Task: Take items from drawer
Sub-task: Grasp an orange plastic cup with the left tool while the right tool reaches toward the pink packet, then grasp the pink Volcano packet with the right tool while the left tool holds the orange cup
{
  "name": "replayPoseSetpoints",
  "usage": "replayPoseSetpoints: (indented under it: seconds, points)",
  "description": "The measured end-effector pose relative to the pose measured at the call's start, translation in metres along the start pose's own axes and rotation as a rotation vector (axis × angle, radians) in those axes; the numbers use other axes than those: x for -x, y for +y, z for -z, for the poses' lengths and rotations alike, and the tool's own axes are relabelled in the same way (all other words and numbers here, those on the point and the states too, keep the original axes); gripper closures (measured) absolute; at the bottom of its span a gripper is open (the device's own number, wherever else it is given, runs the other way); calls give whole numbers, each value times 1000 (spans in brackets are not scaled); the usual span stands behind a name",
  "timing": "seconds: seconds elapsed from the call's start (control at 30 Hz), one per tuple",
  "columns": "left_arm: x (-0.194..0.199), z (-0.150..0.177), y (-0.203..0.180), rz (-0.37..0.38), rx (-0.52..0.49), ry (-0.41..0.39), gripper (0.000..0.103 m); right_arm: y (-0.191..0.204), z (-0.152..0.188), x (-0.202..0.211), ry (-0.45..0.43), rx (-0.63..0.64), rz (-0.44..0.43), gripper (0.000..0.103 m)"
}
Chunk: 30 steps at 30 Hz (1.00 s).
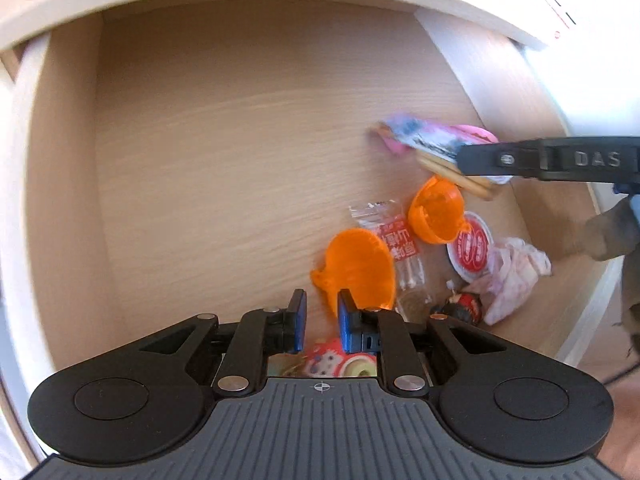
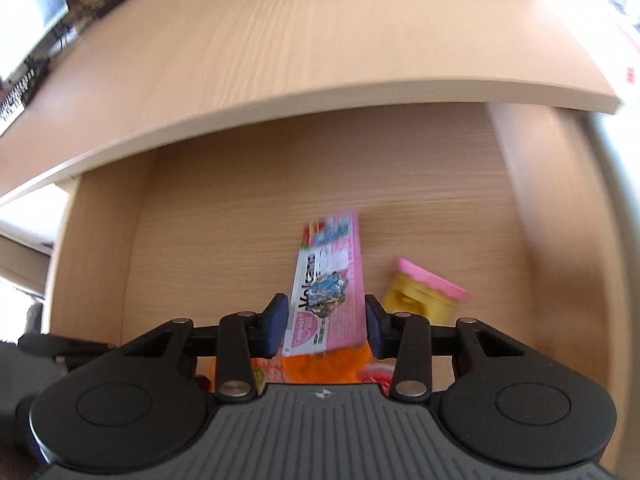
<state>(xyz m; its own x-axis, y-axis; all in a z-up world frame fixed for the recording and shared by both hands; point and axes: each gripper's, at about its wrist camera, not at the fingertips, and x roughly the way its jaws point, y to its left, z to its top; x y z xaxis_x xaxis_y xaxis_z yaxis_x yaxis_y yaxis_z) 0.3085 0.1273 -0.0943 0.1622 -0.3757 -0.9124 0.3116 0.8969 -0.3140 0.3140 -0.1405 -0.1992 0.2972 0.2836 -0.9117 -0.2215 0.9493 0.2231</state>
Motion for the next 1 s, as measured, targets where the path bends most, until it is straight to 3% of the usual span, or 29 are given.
replayPoseSetpoints:
  seconds: [0.1,0.23,0.37,0.47,0.57,0.7,0.77,0.93,1.0]
  points:
    - [0,5,-26,-17,-133,-46,85,-10,8,11,-24,-12,-2,64]
    - [-9,3,-47,0,-302,-92,85,-19,15,4,8,-9,-3,64]
    - [-22,-13,-56,17,-417,-73,85,-20,14,-2,28,5,4,64]
    - [-37,-23,-54,71,-430,-10,85,-20,10,-2,31,8,-14,64]
    - [-36,-28,-45,103,-374,77,85,-20,6,-3,33,18,-33,64]
    - [-21,-19,-41,29,-297,75,85,-21,1,-9,40,17,-39,64]
    - [-12,-15,-32,36,-161,76,85,-20,-3,-13,44,11,-43,64]
    - [-15,-3,3,171,295,132,85,-15,-13,-28,55,4,-60,63]
    - [-20,0,8,199,393,138,85,-12,-17,-32,60,1,-63,63]
